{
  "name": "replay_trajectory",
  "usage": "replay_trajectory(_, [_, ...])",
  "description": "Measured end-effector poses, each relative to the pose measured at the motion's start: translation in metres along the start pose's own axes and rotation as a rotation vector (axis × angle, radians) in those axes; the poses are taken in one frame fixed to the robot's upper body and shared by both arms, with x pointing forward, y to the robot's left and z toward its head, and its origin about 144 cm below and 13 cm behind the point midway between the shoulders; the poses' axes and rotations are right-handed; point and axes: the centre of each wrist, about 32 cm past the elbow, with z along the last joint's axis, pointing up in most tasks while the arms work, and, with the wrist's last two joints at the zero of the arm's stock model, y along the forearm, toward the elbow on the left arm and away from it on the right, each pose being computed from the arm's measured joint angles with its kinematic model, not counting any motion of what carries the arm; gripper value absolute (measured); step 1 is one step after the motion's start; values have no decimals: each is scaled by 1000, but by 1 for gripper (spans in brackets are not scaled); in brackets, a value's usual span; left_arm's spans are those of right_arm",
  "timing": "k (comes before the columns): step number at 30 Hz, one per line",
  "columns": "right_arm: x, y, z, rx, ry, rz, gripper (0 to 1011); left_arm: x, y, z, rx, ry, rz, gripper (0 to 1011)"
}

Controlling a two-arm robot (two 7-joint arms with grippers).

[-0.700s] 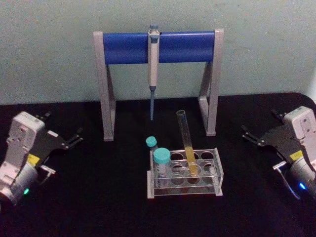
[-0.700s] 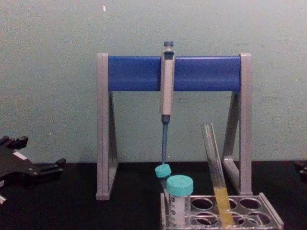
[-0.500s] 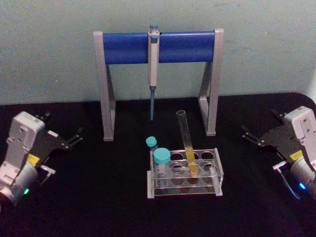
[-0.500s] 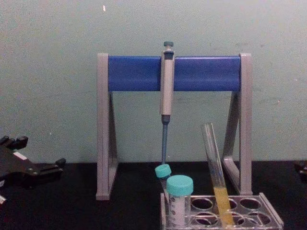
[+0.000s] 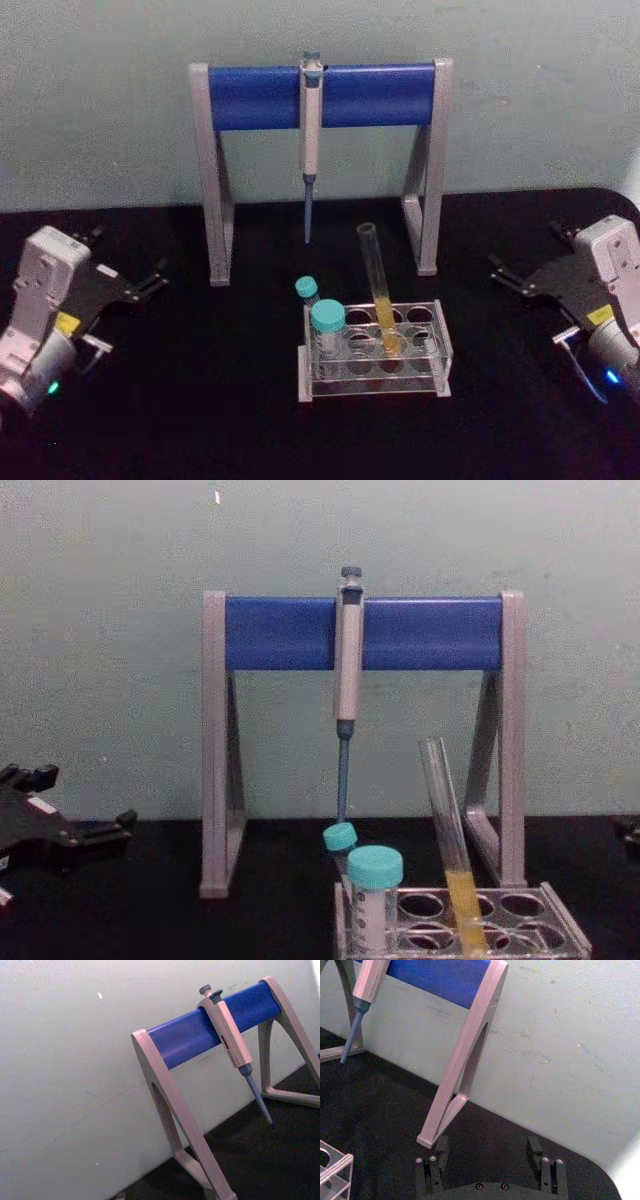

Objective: Pick up the test tube from the test tube rack, shake it, then place it back into the test tube rack.

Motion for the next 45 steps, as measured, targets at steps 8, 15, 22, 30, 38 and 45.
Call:
replay_trajectory(8, [0,0,0,0,0,0,1000,0,0,0,0,0,0,1001])
replay_trajectory(15, [0,0,0,0,0,0,1000,0,0,0,0,0,0,1001])
replay_trajectory(22, [0,0,0,0,0,0,1000,0,0,0,0,0,0,1001])
replay_trajectory(30, [1,-1,3,23,3,-4,1000,0,0,0,0,0,0,1001])
replay_trajectory(38, [5,-6,12,101,59,25,1000,0,0,0,0,0,0,1001])
replay_trajectory(45, [8,-9,24,184,95,112,1000,0,0,0,0,0,0,1001])
